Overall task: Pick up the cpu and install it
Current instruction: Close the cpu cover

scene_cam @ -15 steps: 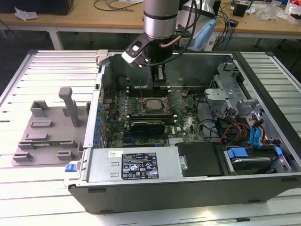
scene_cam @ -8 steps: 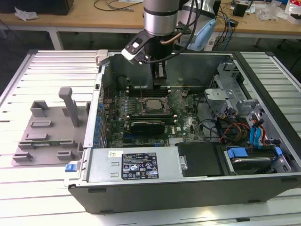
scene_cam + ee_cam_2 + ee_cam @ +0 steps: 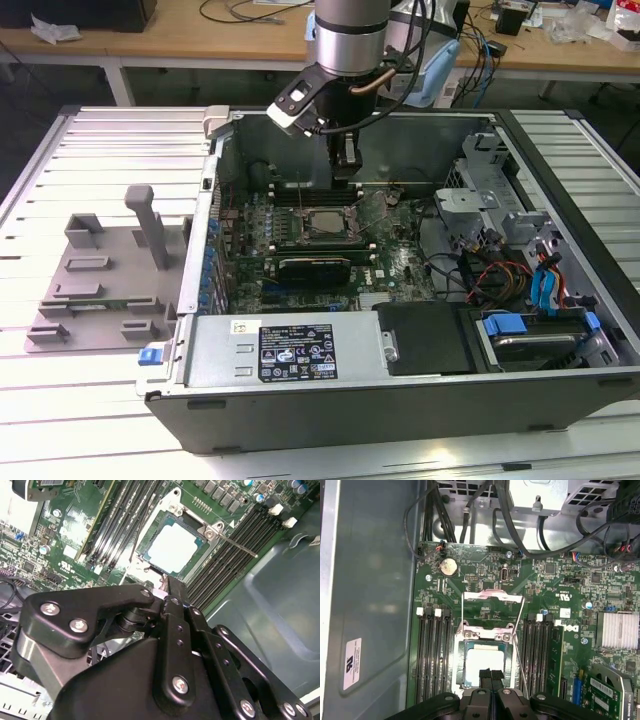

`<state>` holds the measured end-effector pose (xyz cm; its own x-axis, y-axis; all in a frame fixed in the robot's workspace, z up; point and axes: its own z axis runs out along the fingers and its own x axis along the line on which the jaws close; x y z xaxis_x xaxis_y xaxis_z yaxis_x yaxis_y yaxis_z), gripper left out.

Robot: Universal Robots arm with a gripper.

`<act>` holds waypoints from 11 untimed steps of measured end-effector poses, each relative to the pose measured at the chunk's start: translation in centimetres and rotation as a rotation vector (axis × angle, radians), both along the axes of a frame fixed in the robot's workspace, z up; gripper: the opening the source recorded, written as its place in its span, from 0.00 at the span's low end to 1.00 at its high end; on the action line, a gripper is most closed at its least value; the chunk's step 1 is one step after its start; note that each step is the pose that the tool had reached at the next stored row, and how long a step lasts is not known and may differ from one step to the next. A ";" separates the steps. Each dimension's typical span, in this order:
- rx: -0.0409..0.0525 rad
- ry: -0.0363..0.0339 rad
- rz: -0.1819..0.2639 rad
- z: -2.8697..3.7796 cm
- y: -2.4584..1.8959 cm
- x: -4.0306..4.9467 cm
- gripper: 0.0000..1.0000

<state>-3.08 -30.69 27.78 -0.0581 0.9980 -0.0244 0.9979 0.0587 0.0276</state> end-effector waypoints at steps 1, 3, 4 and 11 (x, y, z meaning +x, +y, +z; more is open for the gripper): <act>0.0000 0.0000 0.000 0.00 0.00 0.09 0.11; 0.0001 0.0000 0.000 0.00 0.00 0.15 0.11; 0.0000 0.0000 0.000 0.00 0.00 0.16 0.11; 0.0000 0.0000 0.000 0.00 0.00 0.59 0.11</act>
